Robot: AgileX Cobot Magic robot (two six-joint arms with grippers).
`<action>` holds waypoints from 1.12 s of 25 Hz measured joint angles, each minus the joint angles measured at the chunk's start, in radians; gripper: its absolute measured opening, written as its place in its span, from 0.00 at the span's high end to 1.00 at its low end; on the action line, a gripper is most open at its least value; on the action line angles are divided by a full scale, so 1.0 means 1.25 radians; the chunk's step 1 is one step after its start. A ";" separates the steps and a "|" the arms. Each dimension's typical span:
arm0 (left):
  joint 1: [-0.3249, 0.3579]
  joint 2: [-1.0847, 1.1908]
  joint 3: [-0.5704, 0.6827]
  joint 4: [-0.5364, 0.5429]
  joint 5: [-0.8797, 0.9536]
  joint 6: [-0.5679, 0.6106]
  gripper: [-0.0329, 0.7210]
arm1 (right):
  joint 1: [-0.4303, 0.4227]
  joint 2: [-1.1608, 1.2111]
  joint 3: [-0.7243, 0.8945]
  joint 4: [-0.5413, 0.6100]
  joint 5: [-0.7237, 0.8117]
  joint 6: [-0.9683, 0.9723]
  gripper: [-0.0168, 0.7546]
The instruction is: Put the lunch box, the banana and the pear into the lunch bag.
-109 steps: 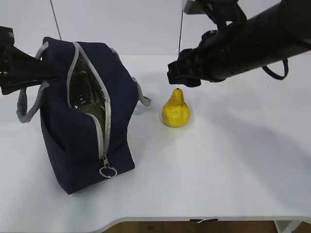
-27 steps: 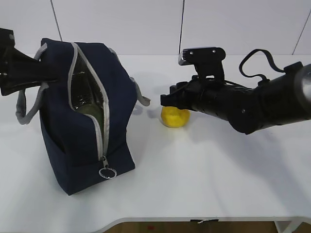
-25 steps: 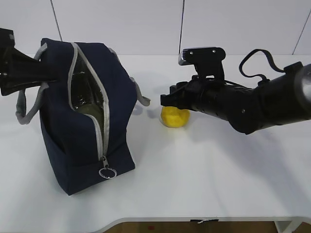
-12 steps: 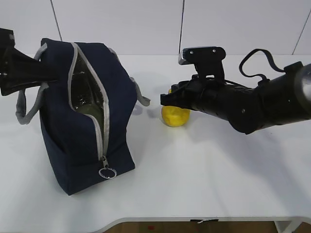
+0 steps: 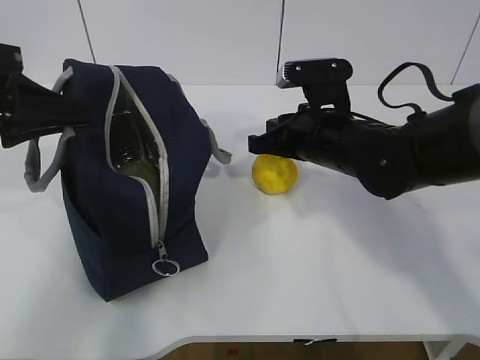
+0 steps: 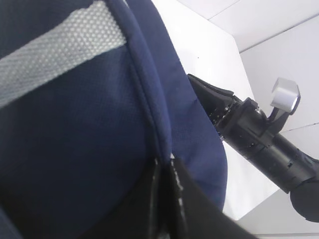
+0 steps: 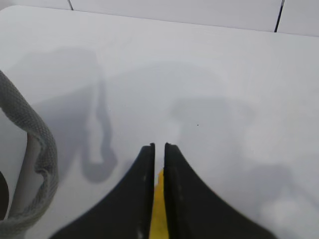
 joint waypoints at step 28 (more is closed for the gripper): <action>0.000 0.000 0.000 0.006 0.001 0.000 0.96 | 0.000 0.072 -0.026 -0.034 -0.031 0.007 0.51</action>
